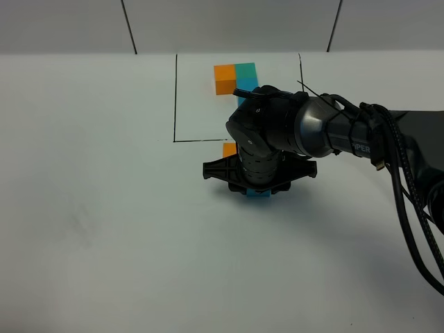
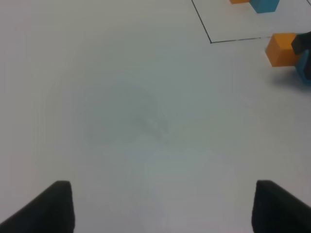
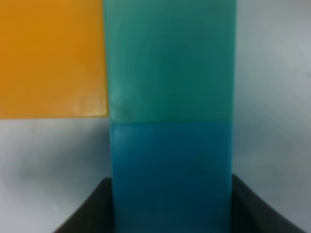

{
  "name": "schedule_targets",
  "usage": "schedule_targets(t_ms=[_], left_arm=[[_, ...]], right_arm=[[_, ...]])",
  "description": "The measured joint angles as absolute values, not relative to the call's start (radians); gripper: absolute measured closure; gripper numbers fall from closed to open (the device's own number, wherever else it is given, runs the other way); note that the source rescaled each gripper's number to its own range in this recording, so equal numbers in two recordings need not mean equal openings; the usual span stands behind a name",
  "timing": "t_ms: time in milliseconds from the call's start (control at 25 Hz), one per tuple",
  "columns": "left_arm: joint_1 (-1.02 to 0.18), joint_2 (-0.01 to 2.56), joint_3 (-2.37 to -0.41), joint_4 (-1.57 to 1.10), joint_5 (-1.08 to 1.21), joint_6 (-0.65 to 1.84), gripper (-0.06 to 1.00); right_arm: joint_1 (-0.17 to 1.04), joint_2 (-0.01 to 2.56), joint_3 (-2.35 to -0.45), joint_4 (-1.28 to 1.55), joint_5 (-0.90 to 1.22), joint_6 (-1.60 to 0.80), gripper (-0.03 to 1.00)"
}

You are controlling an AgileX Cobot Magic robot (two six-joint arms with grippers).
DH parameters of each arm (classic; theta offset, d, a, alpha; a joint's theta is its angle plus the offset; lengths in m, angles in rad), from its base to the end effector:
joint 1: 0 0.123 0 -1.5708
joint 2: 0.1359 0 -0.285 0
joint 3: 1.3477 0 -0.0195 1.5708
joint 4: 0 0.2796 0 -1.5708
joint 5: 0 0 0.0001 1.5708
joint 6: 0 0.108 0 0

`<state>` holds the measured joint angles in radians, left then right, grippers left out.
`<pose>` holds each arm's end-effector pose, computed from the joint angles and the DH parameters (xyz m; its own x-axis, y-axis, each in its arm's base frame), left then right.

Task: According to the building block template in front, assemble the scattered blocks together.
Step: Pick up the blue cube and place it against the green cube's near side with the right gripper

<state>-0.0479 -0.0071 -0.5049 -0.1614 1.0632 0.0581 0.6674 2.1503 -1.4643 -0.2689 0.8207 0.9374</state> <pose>0.0323 -0.0167 0.2860 -0.4456 0.0007 -0.8953 0.1639 0.9832 -0.0809 0.3638 0.2600 0.0922 -0.9626 0.0943 -0.2541 0.1040 0.9943 -0.0247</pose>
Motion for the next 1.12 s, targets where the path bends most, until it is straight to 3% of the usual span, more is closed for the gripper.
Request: schedule_targets(t_ms=[1120], left_arm=[[-0.048, -0.007, -0.505, -0.161, 1.063, 0.058, 0.34]], right_arm=[[0.667, 2.15, -1.464, -0.266, 0.819, 0.9, 0.97]])
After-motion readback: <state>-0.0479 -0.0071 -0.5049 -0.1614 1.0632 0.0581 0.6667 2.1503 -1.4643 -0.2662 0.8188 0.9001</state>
